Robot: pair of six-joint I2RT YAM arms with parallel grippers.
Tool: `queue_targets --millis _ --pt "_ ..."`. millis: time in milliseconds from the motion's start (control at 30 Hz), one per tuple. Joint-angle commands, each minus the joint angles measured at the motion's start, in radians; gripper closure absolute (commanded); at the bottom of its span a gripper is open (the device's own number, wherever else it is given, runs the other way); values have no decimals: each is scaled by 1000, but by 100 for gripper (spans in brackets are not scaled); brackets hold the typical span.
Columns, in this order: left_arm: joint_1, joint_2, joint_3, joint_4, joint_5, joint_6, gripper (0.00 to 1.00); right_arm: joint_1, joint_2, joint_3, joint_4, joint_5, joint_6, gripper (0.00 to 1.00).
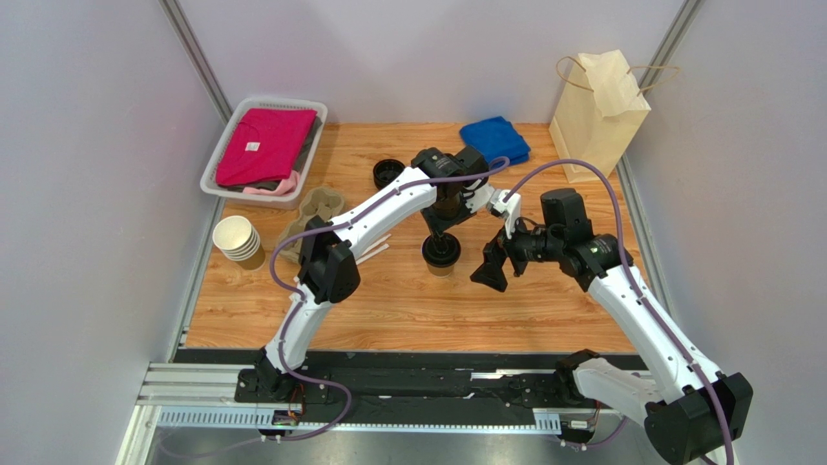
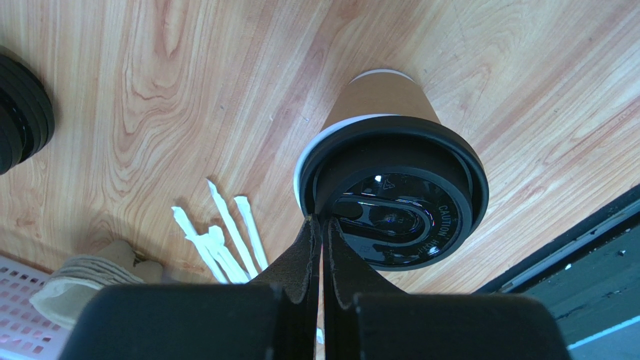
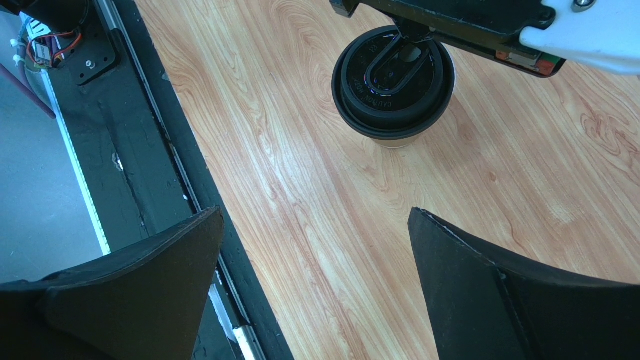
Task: Pack the takeout coffee
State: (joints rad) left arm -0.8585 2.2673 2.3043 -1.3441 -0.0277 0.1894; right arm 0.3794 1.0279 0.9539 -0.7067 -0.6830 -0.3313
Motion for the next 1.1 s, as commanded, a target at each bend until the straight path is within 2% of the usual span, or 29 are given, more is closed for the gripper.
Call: queue_targets --millis 0,467,733,1067 --pt "-8 0 15 -70 -12 28 100 7 1 6 33 -13 -11 1" --pt "-10 -2 3 -72 -6 25 99 15 6 9 33 -6 -14 1" --pt "-10 6 -8 -79 -8 28 87 15 11 11 32 -4 -20 1" --pt "-8 1 -2 -79 -6 30 77 16 9 8 26 -4 -21 0"
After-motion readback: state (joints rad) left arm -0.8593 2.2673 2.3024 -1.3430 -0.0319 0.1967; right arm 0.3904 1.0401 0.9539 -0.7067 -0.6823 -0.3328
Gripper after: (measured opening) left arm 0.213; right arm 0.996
